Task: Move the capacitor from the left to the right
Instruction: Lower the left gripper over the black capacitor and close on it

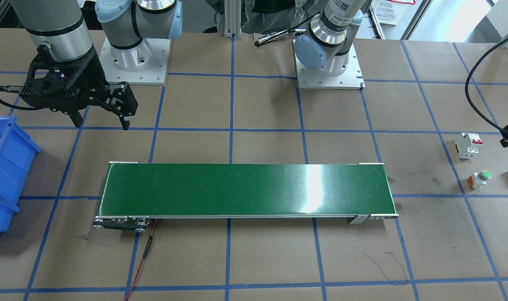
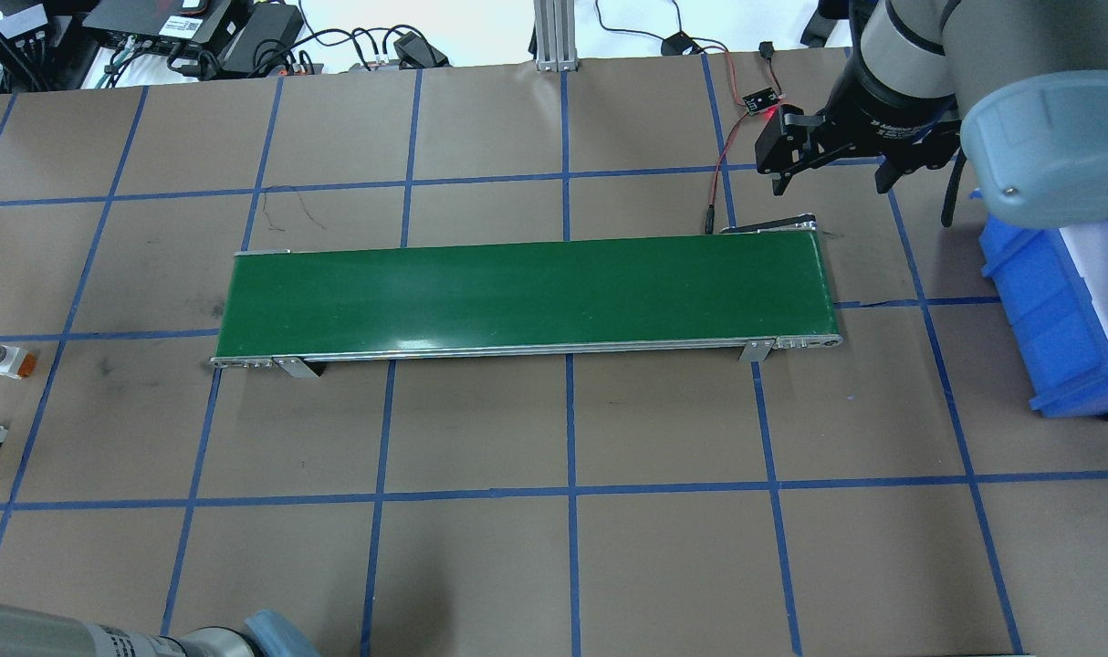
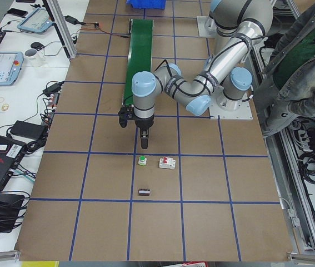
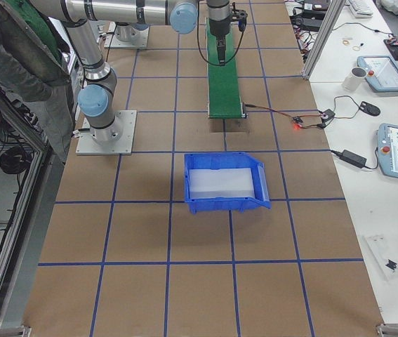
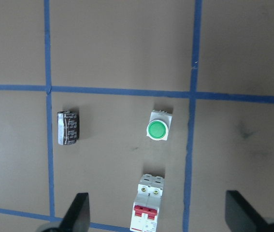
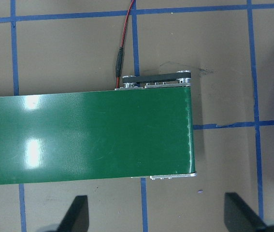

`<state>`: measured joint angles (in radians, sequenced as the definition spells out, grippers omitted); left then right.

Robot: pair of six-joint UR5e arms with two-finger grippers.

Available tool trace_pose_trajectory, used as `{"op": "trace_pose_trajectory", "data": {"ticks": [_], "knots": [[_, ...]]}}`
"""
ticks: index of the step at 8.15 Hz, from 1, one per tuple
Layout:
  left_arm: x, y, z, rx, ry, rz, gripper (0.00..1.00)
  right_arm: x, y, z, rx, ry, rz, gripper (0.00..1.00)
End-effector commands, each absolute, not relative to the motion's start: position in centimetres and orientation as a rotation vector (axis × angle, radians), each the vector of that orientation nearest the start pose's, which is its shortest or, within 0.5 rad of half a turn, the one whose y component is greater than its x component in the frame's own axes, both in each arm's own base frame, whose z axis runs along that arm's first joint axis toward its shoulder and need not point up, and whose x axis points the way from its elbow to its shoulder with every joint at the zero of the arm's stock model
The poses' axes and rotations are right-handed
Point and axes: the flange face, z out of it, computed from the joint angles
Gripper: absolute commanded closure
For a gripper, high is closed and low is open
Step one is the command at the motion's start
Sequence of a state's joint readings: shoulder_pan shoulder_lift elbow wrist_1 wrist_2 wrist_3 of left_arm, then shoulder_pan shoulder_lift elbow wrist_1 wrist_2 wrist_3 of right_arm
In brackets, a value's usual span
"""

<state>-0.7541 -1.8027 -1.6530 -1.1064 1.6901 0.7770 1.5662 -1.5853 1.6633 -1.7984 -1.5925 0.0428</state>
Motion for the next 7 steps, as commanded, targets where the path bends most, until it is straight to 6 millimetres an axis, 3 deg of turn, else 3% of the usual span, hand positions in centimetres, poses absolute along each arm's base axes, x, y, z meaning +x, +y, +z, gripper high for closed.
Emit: {"op": "trace_pose_trajectory", "data": {"ticks": [1,2,4,7], "knots": [[38.9,-48.1,33.0,-0.139,2.875,-0.013,0.0,12.9,-49.9,47.3,0.08,3.149,-0.235,0.0],[41.2,-47.9,31.0,-0.174,2.853,-0.035,0.0,12.9,-49.9,47.2,0.077,3.151,-0.233,0.0],[43.5,-49.0,27.6,-0.132,2.783,-0.114,0.0,12.9,-49.9,47.3,0.077,3.15,-0.238,0.0],[44.1,-49.7,25.7,-0.049,2.785,-0.142,0.0,12.9,-49.9,47.3,0.075,3.15,-0.238,0.0]]}}
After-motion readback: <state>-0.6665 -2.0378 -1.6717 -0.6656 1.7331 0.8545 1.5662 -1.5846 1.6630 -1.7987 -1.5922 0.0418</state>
